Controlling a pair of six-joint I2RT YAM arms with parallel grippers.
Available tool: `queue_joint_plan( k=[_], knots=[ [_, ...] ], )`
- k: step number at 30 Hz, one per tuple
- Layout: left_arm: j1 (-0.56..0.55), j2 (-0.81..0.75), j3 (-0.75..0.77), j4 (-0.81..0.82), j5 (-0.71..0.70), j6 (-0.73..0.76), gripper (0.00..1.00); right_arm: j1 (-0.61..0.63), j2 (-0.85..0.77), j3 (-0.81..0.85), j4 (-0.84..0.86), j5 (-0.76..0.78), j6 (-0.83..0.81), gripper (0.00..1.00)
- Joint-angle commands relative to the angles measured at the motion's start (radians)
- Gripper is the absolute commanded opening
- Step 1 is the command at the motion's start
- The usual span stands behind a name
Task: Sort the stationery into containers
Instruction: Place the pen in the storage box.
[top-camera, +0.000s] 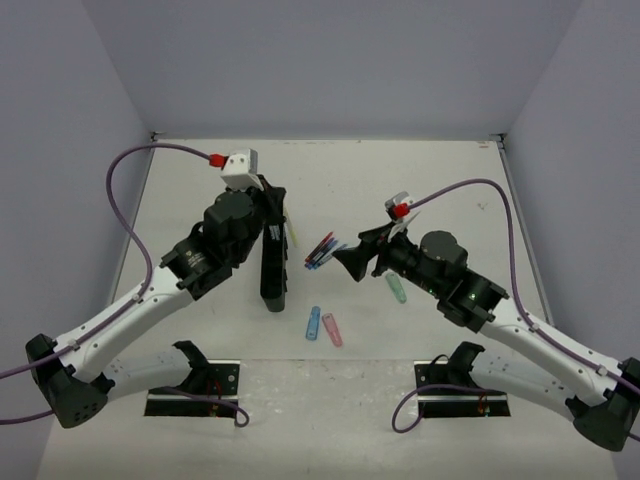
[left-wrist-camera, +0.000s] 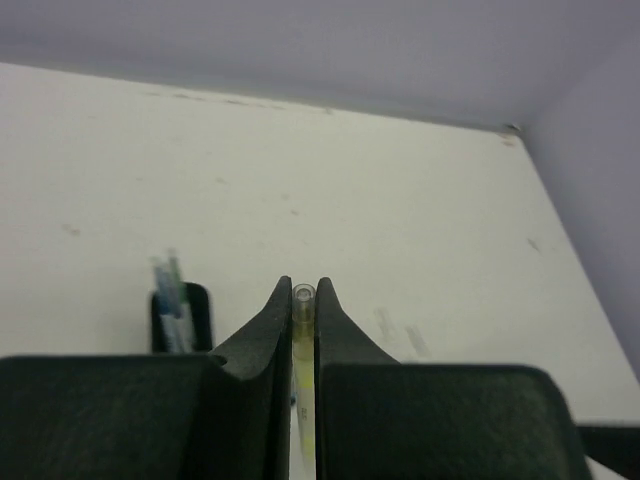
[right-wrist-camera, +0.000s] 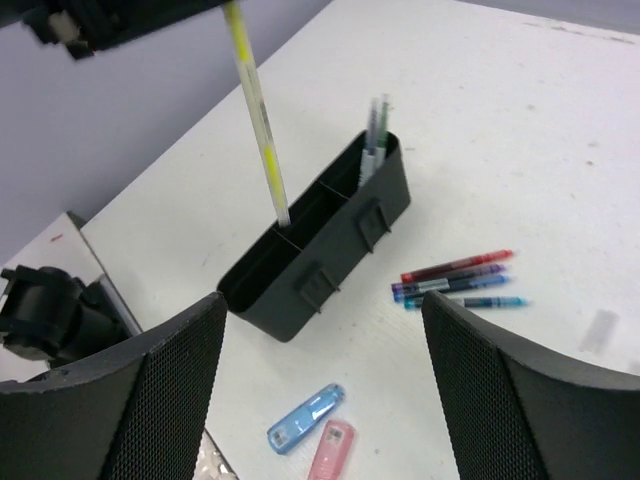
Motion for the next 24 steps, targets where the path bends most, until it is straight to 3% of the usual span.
queue_joint_plan(
  k=[1, 8, 12, 21, 23, 24],
  knots=[
    [0.099, 0.060, 0.024, 0.031, -0.290, 0.083, 0.00, -0.002, -0.139, -0.077, -0.023, 0.171, 0.069, 0.81],
    [0.196, 0.259, 0.035, 0.304, -0.307, 0.170, 0.00, -0.003, -0.338, -0.156, -0.146, 0.179, 0.109, 0.86],
    [0.207, 0.346, 0.004, 0.343, -0.329, 0.156, 0.00, -0.003, -0.390, -0.144, -0.259, 0.205, 0.121, 0.98],
    [0.207, 0.401, -0.142, 0.438, -0.378, 0.097, 0.00, -0.003, -0.340, -0.066, -0.388, 0.262, 0.145, 0.99],
    [0.207, 0.410, -0.138, 0.407, -0.366, 0.079, 0.07, -0.001, -0.315, -0.052, -0.401, 0.273, 0.162, 0.99],
    [0.207, 0.414, -0.137, 0.389, -0.362, 0.068, 0.16, -0.002, -0.298, -0.045, -0.413, 0.285, 0.171, 0.99]
  ],
)
